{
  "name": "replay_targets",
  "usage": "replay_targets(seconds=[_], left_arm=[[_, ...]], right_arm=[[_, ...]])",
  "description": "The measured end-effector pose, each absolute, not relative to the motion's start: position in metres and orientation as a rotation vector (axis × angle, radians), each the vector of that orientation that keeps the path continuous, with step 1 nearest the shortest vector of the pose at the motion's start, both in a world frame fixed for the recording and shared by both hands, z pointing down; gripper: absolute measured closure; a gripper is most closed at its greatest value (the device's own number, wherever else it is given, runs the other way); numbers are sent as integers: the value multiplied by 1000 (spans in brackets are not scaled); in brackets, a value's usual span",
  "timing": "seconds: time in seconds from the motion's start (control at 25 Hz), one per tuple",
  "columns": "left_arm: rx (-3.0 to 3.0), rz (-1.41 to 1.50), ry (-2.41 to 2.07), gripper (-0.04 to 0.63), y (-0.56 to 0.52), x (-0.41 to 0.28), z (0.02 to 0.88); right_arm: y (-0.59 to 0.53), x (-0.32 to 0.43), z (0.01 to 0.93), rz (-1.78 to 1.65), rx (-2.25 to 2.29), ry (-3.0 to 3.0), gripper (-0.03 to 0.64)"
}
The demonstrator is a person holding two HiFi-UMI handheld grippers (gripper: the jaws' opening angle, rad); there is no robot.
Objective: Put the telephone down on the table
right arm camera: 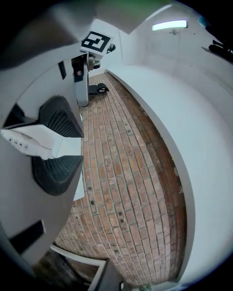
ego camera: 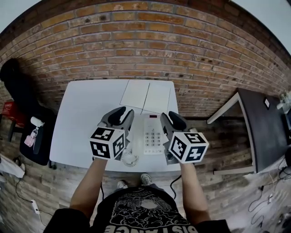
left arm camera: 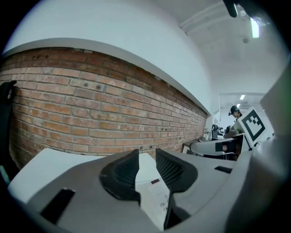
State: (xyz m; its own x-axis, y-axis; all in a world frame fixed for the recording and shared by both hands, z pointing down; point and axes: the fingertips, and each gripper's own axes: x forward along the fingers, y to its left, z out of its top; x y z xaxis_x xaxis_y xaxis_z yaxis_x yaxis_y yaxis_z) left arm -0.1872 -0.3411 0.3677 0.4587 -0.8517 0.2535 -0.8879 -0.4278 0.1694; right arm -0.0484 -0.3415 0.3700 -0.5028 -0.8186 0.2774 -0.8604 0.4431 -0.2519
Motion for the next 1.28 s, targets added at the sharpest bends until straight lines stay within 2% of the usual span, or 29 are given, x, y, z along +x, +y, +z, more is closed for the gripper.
replay_targets(seconds=[0.4,1.28], left_arm=[[2426,88,-1662,584,-335,-215,333],[2379,80,-1618,588,-337,-212,344]], right_arm=[[-338,-41,341,412,1547,-2605,600],[-341,-39,343,425,1540,-2606,614]])
